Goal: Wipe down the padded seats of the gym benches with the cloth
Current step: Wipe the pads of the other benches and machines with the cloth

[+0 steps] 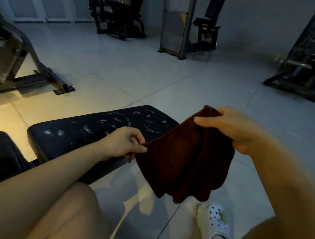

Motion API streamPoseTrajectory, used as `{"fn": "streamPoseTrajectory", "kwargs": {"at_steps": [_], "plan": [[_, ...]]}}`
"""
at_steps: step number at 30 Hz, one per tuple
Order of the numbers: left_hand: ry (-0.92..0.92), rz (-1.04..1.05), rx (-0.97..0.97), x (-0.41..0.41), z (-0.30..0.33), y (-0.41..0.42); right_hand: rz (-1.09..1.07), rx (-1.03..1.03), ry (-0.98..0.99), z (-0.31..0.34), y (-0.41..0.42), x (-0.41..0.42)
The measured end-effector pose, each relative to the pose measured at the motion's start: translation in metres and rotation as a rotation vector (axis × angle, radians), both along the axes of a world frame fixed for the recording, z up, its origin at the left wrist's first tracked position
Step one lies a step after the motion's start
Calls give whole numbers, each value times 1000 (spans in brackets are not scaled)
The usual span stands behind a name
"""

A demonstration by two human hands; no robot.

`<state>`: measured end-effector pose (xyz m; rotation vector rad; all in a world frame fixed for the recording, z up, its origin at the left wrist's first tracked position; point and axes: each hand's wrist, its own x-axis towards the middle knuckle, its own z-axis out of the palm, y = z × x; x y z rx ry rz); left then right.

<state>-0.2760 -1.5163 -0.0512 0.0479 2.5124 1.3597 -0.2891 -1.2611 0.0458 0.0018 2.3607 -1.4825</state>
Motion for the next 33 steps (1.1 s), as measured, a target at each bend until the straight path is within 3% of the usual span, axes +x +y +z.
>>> {"fn": "streamPoseTrajectory", "kwargs": {"at_steps": [8, 14, 29, 33], "plan": [[-57, 265, 146, 13, 18, 11, -268, -454, -332, -66, -19, -20], [106, 451, 148, 10, 13, 29, -239, -766, -430, -95, -74, -1], [114, 234, 309, 38, 34, 40, -82, -942, -284, -101, -105, 20], [202, 196, 195, 43, 33, 39, -91, -982, -247, -102, -103, 24]]}}
